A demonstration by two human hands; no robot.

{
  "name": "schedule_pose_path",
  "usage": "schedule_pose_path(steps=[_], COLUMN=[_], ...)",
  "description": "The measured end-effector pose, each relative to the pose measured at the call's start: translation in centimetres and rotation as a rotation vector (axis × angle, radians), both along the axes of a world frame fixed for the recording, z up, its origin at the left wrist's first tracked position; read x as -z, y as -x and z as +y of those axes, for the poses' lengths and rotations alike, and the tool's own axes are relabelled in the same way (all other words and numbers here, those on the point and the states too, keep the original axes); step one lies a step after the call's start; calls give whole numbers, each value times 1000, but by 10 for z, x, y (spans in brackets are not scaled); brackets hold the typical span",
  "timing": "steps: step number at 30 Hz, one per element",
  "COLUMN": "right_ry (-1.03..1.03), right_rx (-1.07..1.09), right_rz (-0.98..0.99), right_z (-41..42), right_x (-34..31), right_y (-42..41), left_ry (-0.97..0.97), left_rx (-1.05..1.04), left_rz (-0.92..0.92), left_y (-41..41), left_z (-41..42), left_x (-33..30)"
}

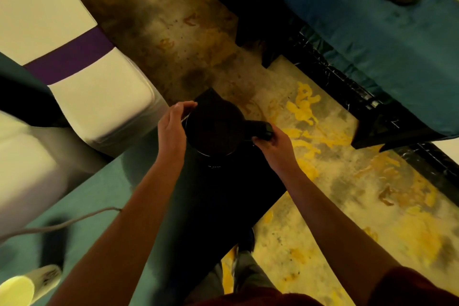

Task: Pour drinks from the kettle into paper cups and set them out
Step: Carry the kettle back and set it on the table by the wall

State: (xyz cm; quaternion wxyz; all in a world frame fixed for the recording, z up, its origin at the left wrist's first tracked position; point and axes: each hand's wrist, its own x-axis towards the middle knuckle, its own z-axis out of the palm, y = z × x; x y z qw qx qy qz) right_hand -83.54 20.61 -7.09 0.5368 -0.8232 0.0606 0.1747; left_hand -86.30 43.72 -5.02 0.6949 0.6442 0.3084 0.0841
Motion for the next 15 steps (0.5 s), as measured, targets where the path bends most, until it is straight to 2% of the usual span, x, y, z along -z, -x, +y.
schedule_pose_path(steps=[6,10,15], right_ry=[-76,-100,-204], right_rx=[18,1,45], right_rz=[101,85,102], right_z=[7,14,16], right_x=[3,-3,-20], right_y=[-9,-10,-2], left_ry=[64,164,228], left_rx=[17,103,114], left_rz=[-81,-78,-81], left_y=[1,-4,-11], left_z=[-10,-2,0], left_x=[4,-3,-17])
